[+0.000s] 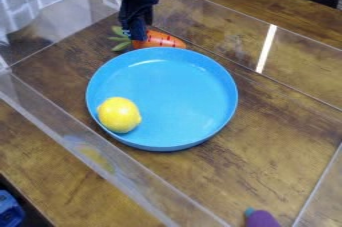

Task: Move the carrot to the left side

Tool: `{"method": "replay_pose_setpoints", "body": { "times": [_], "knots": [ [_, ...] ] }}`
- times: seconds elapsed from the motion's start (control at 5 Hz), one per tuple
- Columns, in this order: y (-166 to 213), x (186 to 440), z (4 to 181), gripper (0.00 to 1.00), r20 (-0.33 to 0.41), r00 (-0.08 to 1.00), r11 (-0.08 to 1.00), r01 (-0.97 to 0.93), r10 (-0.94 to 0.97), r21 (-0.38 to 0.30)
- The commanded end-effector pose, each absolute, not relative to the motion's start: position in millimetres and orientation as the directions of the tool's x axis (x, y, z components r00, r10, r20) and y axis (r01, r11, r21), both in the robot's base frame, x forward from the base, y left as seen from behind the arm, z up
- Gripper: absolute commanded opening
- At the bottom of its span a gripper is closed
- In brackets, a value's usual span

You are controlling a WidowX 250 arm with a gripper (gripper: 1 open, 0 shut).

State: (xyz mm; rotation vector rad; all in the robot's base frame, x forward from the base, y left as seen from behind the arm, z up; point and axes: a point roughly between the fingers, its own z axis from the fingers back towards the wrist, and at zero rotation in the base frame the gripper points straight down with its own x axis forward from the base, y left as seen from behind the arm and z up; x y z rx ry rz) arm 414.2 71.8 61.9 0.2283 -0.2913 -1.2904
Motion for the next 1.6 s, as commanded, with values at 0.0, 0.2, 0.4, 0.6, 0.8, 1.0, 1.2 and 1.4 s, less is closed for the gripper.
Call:
{"method": "replay_pose_setpoints", "body": {
  "times": [0.0,0.2,0.4,0.6,0.8,1.0,1.2,1.4],
  "knots": [
    [74,426,74.4,1.00,0.081,0.147,0.167,0.906,-0.986,0.389],
    [70,431,55.0,1.00,0.075,0.108,0.128,0.914,-0.991,0.385],
    [67,435,40.2,1.00,0.067,0.066,0.087,0.921,-0.996,0.379],
    [71,435,30.9,0.00,0.063,0.047,0.068,0.924,-0.997,0.376],
    [81,430,35.9,0.00,0.056,0.024,0.044,0.926,-0.998,0.376],
    [113,430,40.2,0.00,0.047,0.059,0.072,0.932,-0.997,0.356],
    [143,428,45.0,0.00,0.037,0.092,0.099,0.936,-0.995,0.337],
    [155,424,40.9,0.00,0.034,0.136,0.139,0.936,-0.990,0.325]
  ]
}}
